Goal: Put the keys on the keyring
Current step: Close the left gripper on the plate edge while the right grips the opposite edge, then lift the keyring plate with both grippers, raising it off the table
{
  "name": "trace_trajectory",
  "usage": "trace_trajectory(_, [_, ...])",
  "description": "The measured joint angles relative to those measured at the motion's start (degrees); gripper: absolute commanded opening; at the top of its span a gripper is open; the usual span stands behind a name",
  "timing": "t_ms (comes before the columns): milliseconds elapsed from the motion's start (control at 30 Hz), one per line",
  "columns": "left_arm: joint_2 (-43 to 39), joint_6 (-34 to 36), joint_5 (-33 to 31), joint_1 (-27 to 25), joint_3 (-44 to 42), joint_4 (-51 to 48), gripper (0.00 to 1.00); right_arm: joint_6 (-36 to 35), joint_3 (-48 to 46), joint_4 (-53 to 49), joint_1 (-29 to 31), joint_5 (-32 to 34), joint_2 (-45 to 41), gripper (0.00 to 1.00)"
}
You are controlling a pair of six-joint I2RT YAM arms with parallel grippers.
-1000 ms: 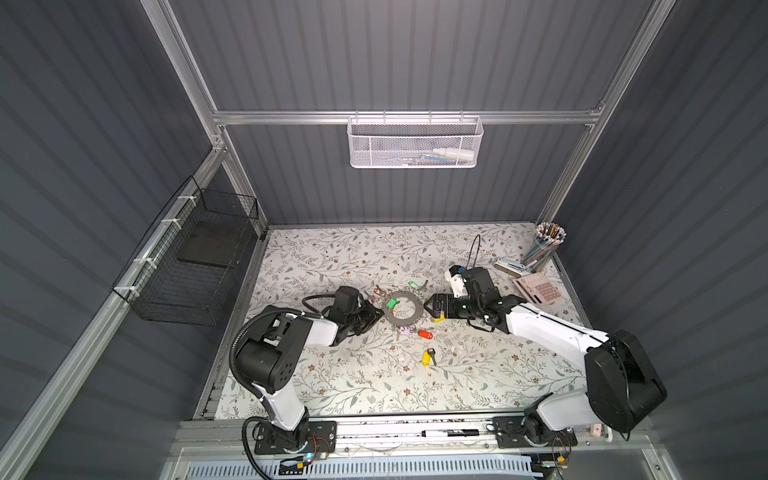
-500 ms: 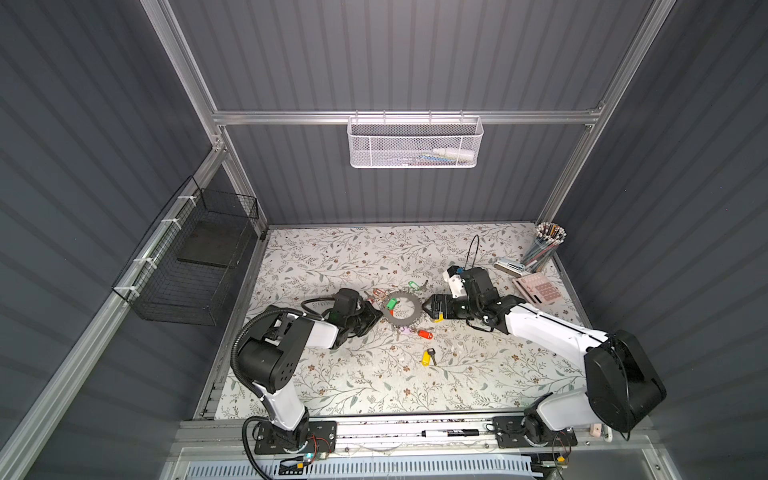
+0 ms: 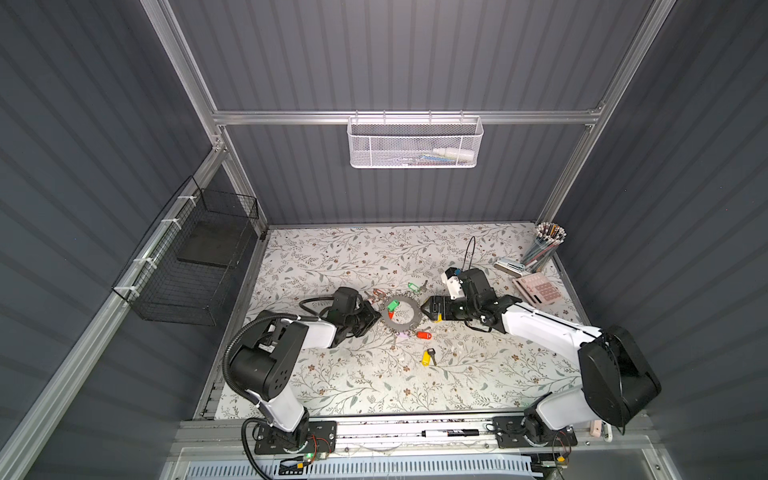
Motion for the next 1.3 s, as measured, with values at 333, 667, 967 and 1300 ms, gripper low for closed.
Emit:
trace_trajectory(333, [-4.1,15.0,-6.1,-3.5,18.1,-28.0,0.00,0.0,1.4,1.5,0.0,-0.2,-0.1,0.99])
trace_trajectory(667, [-1.1,31.2,-11.8,-10.5,39.6,-48.7,0.00,2.4,-2.4,4.9,-6.2,-3.0,-9.0,0.99])
trace_trajectory(967, [-0.6,41.9,-9.5,-13.9,50.3,-53.4,0.00,2.6,-5.0,8.1,-8.7,-4.7,-15.1,0.99])
trace_trajectory(1300, [1.6,46.5,-8.7,-14.0,50.6,-53.2,0.00,1.4,-7.5,13.1,-8.7,-7.8,-15.6,0.98])
